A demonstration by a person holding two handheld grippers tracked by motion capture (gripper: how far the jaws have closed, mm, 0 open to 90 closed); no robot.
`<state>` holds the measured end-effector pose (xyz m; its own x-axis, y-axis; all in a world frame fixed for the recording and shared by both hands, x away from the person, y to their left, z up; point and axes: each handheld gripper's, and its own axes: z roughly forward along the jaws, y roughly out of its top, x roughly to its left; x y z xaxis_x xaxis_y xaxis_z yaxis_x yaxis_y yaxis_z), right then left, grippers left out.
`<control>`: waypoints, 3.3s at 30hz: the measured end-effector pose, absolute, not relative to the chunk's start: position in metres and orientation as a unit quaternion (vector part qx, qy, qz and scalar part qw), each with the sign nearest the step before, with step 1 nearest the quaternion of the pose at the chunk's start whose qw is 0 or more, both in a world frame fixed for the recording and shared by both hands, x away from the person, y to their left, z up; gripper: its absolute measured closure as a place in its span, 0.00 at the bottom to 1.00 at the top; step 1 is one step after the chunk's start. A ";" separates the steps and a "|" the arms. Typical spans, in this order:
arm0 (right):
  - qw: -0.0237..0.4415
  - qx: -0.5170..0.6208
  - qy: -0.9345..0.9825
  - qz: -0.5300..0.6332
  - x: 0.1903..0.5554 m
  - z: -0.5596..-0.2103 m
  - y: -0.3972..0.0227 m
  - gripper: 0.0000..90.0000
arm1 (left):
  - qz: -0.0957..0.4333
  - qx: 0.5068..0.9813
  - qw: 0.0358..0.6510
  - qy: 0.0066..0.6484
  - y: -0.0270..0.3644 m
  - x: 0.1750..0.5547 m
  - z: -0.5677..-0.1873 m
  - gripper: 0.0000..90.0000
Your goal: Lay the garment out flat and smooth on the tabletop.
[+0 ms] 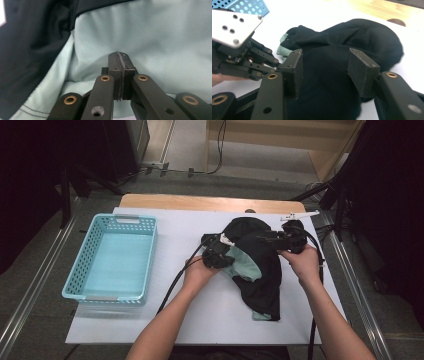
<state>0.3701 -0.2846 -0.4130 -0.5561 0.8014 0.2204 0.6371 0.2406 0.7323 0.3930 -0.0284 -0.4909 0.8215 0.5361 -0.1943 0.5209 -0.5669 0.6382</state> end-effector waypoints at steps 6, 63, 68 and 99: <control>0.100 0.477 0.772 0.409 0.368 -0.418 -0.302 0.50 | -0.033 0.862 0.372 0.344 0.000 0.406 -0.476 1.00; 0.024 0.417 0.815 0.403 0.315 -0.454 -0.242 0.94 | 0.062 0.811 0.387 0.435 0.069 0.425 -0.425 0.99; 0.005 0.391 0.828 0.401 0.311 -0.455 -0.224 0.84 | 0.060 0.810 0.379 0.443 0.071 0.424 -0.428 0.98; 0.103 0.492 0.778 0.377 0.380 -0.491 -0.265 0.41 | 0.050 0.800 0.370 0.469 0.080 0.422 -0.450 0.97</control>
